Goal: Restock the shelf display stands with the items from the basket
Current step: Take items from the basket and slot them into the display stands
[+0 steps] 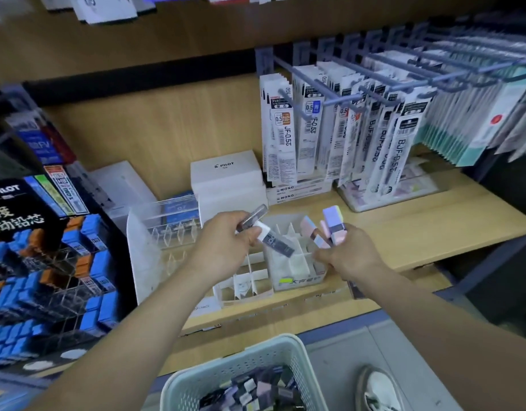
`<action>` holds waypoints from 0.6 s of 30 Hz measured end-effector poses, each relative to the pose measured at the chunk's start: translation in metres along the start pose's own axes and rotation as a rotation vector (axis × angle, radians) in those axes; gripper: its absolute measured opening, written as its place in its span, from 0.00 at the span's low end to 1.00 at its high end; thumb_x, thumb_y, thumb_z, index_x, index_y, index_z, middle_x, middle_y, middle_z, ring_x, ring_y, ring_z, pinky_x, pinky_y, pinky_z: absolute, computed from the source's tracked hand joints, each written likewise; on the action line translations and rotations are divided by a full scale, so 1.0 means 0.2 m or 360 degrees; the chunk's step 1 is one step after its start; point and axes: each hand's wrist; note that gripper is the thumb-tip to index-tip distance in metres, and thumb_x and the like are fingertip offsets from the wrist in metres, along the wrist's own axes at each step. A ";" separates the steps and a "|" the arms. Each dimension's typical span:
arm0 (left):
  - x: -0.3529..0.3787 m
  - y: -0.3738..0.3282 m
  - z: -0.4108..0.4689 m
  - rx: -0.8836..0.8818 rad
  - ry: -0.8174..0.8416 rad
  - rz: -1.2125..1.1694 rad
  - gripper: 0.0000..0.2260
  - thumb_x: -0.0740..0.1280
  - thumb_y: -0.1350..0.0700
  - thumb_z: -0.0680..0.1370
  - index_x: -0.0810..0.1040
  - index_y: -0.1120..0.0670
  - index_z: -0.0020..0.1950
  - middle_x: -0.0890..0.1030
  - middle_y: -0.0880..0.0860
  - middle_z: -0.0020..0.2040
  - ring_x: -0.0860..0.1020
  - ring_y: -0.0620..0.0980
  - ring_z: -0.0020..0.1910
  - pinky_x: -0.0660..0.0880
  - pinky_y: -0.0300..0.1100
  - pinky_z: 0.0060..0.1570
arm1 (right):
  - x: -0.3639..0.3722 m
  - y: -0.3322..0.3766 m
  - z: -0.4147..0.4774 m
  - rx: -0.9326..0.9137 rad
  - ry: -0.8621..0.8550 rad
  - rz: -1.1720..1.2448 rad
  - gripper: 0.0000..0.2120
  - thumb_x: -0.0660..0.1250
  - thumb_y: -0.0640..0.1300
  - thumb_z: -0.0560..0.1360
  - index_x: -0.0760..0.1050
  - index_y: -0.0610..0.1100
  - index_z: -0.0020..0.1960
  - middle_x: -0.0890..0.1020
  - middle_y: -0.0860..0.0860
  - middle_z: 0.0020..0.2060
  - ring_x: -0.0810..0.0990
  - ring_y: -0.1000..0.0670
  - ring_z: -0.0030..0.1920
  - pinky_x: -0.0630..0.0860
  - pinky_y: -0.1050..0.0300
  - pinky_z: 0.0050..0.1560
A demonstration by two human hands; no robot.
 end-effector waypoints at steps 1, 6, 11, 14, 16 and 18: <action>0.00 -0.01 0.02 0.0035 -0.0015 0.0022 0.08 0.65 0.57 0.78 0.78 0.49 0.40 0.80 0.46 0.35 0.72 0.44 0.31 0.66 0.33 0.30 | -0.01 0.00 0.00 -0.0011 -0.0008 -0.0012 0.13 0.76 0.38 0.66 0.76 0.46 0.46 0.80 0.48 0.40 0.76 0.46 0.39 0.71 0.57 0.38; 0.04 -0.13 0.15 0.0145 -0.0026 0.0131 0.09 0.69 0.55 0.76 0.76 0.47 0.35 0.74 0.45 0.31 0.70 0.44 0.32 0.64 0.29 0.29 | -0.08 0.00 -0.01 -0.0031 0.0090 0.0084 0.14 0.77 0.37 0.66 0.75 0.48 0.44 0.81 0.52 0.37 0.77 0.51 0.36 0.71 0.59 0.37; 0.17 -0.17 0.24 0.0162 0.0055 0.0379 0.06 0.68 0.54 0.77 0.80 0.53 0.41 0.75 0.51 0.36 0.73 0.53 0.41 0.65 0.40 0.38 | -0.14 0.01 -0.03 0.0025 0.0234 0.0417 0.11 0.75 0.36 0.69 0.73 0.45 0.41 0.73 0.56 0.23 0.68 0.54 0.24 0.65 0.65 0.25; 0.23 -0.17 0.25 0.0192 0.0018 0.0505 0.06 0.68 0.52 0.76 0.82 0.53 0.48 0.78 0.54 0.40 0.76 0.55 0.44 0.67 0.40 0.40 | -0.16 0.02 -0.02 0.0077 0.0236 0.0500 0.12 0.76 0.35 0.68 0.73 0.45 0.41 0.74 0.52 0.27 0.70 0.50 0.28 0.67 0.63 0.25; 0.27 -0.17 0.26 0.0216 -0.0015 0.0567 0.06 0.68 0.52 0.76 0.82 0.52 0.50 0.81 0.55 0.44 0.77 0.56 0.46 0.70 0.41 0.43 | -0.16 0.01 -0.02 0.0113 0.0224 0.0569 0.12 0.76 0.34 0.68 0.73 0.45 0.41 0.75 0.50 0.30 0.71 0.49 0.29 0.68 0.63 0.25; 0.29 -0.17 0.27 0.0218 -0.0043 0.0583 0.08 0.69 0.53 0.75 0.81 0.52 0.52 0.82 0.55 0.47 0.78 0.56 0.48 0.72 0.42 0.46 | -0.17 0.01 -0.01 0.0143 0.0221 0.0629 0.12 0.76 0.35 0.68 0.74 0.44 0.41 0.76 0.48 0.31 0.73 0.49 0.29 0.69 0.61 0.26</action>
Point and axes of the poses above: each hand's wrist, its own z-axis towards the middle knuckle, its own x-axis out of the palm, y = z × x
